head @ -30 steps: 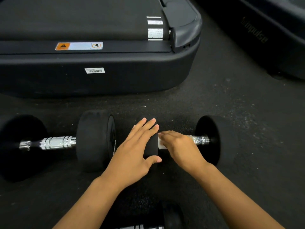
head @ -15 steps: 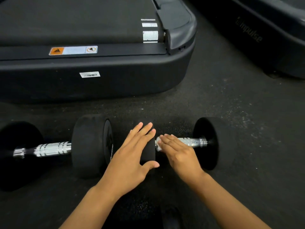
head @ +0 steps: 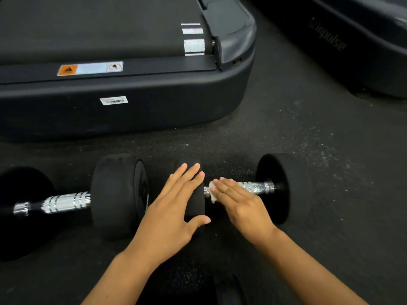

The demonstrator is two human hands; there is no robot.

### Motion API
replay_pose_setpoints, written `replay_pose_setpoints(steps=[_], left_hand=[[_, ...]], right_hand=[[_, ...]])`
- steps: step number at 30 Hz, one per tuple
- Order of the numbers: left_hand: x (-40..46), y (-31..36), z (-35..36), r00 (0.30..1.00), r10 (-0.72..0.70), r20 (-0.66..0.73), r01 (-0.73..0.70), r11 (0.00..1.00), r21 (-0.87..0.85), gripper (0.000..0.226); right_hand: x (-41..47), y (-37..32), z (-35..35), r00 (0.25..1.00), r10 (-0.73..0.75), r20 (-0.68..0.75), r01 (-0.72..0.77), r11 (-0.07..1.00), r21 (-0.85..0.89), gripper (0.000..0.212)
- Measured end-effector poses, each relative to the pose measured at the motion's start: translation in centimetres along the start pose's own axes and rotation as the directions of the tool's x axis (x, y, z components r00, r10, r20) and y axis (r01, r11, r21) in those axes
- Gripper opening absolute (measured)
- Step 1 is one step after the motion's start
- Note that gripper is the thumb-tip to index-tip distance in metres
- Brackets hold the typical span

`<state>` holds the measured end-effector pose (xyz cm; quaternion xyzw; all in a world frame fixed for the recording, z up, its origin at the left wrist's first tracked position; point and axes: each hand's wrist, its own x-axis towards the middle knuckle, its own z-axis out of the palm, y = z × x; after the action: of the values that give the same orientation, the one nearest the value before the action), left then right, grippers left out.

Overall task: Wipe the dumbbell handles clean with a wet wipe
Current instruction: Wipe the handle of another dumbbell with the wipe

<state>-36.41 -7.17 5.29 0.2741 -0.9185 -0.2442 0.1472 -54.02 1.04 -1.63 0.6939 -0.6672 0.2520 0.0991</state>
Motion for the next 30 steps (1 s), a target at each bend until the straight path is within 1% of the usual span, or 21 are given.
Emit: replay_pose_setpoints(steps=[2, 4, 6, 8, 10, 11, 13, 14, 16, 17, 19, 21, 25, 26, 28, 29, 30], left_hand=[[0.0, 0.0, 0.1, 1.0, 0.011, -0.001, -0.011, 0.999, 0.033, 0.085], [0.0, 0.1, 0.2, 1.0, 0.013, 0.012, -0.014, 0.996, 0.083, 0.084], [0.2, 0.2, 0.0, 1.0, 0.014, 0.018, -0.017, 0.986, 0.168, 0.082], [0.4, 0.4, -0.2, 0.999, 0.031, 0.012, -0.033, 0.972, 0.231, 0.08], [0.6, 0.4, -0.1, 0.999, 0.038, 0.023, -0.043, 0.966, 0.256, 0.08], [0.6, 0.4, 0.0, 0.999, 0.034, 0.031, -0.041, 0.964, 0.261, 0.08], [0.5, 0.2, 0.2, 0.999, 0.023, 0.044, -0.033, 0.966, 0.255, 0.079], [0.5, 0.1, 0.3, 0.999, 0.019, 0.046, -0.03, 0.969, 0.245, 0.079], [0.5, 0.1, 0.4, 0.999, 0.015, 0.045, -0.024, 0.975, 0.222, 0.077], [0.6, 0.2, 0.5, 0.999, 0.012, 0.035, -0.019, 0.978, 0.206, 0.076], [0.6, 0.2, 0.7, 1.0, 0.0, 0.013, -0.002, 0.987, 0.161, 0.074], [0.6, 0.2, 0.8, 1.0, -0.006, 0.005, 0.005, 0.991, 0.133, 0.075], [0.6, 0.2, 0.8, 1.0, 0.01, -0.01, -0.009, 0.994, 0.11, 0.076], [0.6, 0.2, 0.8, 1.0, 0.01, -0.01, -0.009, 0.994, 0.106, 0.076], [0.7, 0.2, 0.7, 1.0, -0.001, -0.001, 0.001, 0.995, 0.099, 0.077], [0.7, 0.2, 0.6, 1.0, -0.007, 0.004, 0.007, 0.995, 0.098, 0.077], [0.7, 0.2, 0.6, 1.0, -0.009, 0.009, 0.008, 0.995, 0.098, 0.077]], right_hand=[[1.1, -1.4, 0.2, 0.998, 0.049, 0.03, -0.047, 0.997, -0.06, 0.038], [1.3, -2.1, 0.3, 0.997, 0.046, 0.063, -0.04, 0.995, -0.092, 0.04], [1.1, -1.6, -0.3, 0.996, 0.044, 0.073, -0.038, 0.997, -0.073, 0.041], [1.5, -1.5, -0.6, 0.993, 0.091, 0.075, -0.087, 0.995, -0.05, 0.041], [2.1, -2.2, -0.6, 0.986, 0.135, 0.099, -0.129, 0.99, -0.061, 0.042], [2.0, -2.5, -0.5, 0.987, 0.122, 0.103, -0.115, 0.991, -0.071, 0.041], [1.4, -1.8, -0.8, 0.991, 0.068, 0.12, -0.062, 0.997, -0.046, 0.038], [1.3, -1.2, -1.0, 0.989, 0.08, 0.128, -0.078, 0.997, -0.017, 0.034], [2.1, -0.8, -1.3, 0.969, 0.18, 0.169, -0.192, 0.98, 0.059, 0.032], [2.7, -1.1, -1.3, 0.959, 0.201, 0.199, -0.219, 0.973, 0.072, 0.031], [2.9, -2.0, -1.0, 0.966, 0.157, 0.207, -0.166, 0.986, 0.025, 0.031], [2.4, -1.9, -1.3, 0.974, 0.088, 0.211, -0.092, 0.996, 0.007, 0.039], [3.2, -1.6, -1.4, 0.949, 0.194, 0.25, -0.22, 0.972, 0.078, 0.033], [3.2, -2.0, -1.2, 0.954, 0.181, 0.24, -0.198, 0.979, 0.049, 0.034], [2.4, -1.9, -1.1, 0.973, 0.092, 0.211, -0.095, 0.996, 0.004, 0.04], [2.1, -1.6, -1.3, 0.973, 0.08, 0.217, -0.089, 0.995, 0.032, 0.039], [2.4, -1.2, -1.6, 0.965, 0.111, 0.238, -0.13, 0.99, 0.062, 0.035]])
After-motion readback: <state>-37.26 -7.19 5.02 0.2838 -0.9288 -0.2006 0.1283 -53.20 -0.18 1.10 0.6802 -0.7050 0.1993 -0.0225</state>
